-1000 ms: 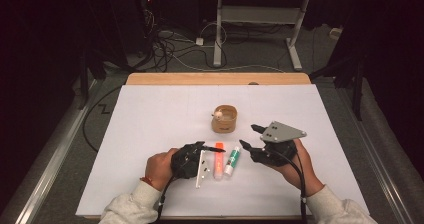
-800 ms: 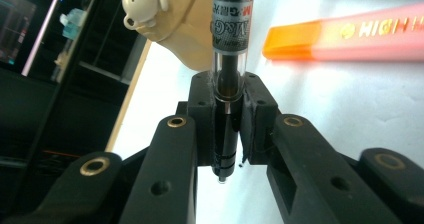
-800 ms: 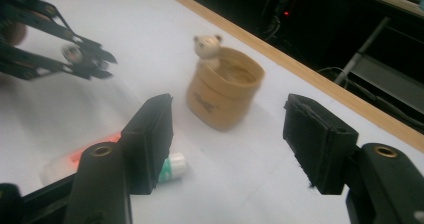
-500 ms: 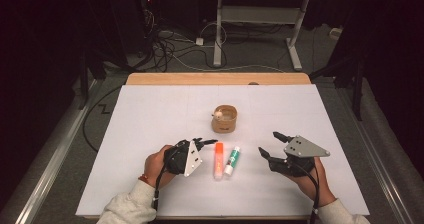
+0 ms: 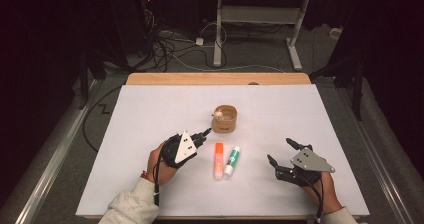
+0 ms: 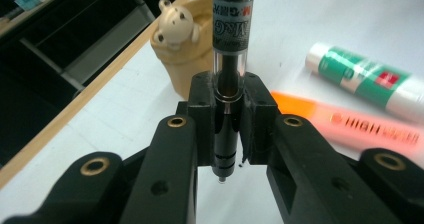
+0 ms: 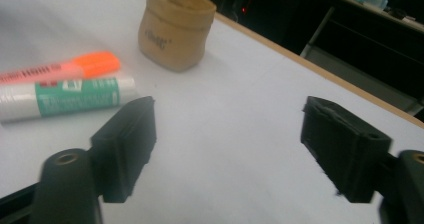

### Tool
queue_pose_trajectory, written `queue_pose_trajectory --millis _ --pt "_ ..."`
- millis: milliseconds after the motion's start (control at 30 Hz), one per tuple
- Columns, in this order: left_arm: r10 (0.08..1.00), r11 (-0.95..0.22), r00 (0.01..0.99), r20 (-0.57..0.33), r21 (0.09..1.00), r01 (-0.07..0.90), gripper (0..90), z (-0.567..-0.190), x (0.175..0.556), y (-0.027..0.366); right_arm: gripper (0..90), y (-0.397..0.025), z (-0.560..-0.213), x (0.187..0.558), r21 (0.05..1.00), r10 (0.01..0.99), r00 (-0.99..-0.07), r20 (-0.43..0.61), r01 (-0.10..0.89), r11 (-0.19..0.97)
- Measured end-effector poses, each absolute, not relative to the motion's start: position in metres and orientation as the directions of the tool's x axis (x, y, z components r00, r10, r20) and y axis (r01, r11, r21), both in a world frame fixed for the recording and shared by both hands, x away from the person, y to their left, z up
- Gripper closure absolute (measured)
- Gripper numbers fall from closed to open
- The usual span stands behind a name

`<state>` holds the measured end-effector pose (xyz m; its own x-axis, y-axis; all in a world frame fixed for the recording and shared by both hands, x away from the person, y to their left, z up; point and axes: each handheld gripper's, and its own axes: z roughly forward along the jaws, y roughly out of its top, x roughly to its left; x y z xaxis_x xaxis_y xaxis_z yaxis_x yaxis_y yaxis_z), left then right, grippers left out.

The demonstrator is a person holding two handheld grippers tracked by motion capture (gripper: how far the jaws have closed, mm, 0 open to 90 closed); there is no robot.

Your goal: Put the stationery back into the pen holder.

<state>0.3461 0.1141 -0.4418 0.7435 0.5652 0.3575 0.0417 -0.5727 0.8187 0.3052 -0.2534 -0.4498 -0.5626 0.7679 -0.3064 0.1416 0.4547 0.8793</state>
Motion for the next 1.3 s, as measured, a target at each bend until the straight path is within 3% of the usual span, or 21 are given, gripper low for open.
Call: queue_pose_trajectory --millis 700,1300 --pt "0.612 -0.284 0.784 0.106 0.954 0.093 76.7 -0.411 0.370 0.120 16.5 -0.259 -0.458 0.298 0.888 0.765 -0.580 -0.280 0.145 0.435" --pt "0.541 -0.200 0.840 0.034 0.976 0.090 76.6 -0.384 0.414 0.089 17.0 -0.253 -0.458 0.298 0.886 0.727 -0.629 -0.276 0.128 0.447"
